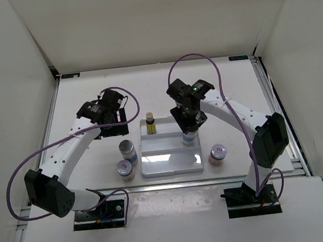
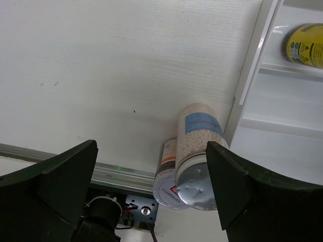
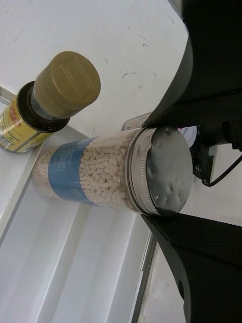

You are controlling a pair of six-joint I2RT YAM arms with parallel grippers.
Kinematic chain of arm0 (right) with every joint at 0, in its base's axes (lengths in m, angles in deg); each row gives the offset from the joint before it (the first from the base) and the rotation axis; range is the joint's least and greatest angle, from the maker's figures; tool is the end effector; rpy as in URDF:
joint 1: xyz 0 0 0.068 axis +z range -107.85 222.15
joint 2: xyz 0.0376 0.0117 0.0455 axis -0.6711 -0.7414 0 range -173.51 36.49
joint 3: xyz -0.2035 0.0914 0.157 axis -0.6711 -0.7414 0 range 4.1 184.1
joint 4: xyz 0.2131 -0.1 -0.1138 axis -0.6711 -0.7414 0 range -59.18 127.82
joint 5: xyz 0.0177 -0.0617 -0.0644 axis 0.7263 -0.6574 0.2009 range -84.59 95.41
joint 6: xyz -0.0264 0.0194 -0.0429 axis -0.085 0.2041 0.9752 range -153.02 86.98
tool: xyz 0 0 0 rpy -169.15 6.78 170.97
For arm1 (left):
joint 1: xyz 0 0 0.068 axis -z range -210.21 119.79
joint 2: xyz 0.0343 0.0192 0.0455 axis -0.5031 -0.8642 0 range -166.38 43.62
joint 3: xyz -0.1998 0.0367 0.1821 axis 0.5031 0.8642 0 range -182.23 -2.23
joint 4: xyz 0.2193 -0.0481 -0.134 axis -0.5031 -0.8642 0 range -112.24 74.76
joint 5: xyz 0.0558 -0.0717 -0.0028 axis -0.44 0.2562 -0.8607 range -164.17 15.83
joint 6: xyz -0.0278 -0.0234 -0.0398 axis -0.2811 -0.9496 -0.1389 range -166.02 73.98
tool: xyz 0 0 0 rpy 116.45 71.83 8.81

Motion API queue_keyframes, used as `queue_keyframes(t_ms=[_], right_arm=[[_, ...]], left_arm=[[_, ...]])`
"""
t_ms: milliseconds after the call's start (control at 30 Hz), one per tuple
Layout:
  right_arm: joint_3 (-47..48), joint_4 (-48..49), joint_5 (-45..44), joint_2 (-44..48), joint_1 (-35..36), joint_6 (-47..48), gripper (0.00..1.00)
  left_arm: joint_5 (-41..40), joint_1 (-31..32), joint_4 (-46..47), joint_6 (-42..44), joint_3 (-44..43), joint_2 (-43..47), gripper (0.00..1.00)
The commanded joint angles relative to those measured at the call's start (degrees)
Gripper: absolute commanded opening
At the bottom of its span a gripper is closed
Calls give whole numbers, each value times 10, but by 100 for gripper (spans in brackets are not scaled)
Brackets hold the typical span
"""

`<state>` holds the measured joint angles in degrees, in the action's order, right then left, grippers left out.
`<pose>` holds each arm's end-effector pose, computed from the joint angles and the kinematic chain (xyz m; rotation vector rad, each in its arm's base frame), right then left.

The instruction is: Organize the condiment bottles

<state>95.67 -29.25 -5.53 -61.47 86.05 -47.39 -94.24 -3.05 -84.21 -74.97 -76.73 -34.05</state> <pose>0.2479 0.2294 0.3028 -0.6754 2.7150 -0.0361 0.2231 -0.1008 0.3156 -0.1171 2.6947 0.2218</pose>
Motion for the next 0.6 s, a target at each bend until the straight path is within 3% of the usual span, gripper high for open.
queue_keyframes(t_ms=[0, 167, 267, 567], right_arm=[[1, 4, -9, -5, 1, 2, 37], [23, -8, -9, -17, 1, 19, 87], [54, -32, -9, -29, 1, 19, 100], [224, -74, 2, -34, 1, 24, 100]], left_arm=[[13, -2, 0, 7, 3, 31, 100], [42, -2, 12, 16, 8, 37, 100], [77, -2, 26, 36, 19, 43, 100], [137, 38, 32, 63, 37, 55, 100]])
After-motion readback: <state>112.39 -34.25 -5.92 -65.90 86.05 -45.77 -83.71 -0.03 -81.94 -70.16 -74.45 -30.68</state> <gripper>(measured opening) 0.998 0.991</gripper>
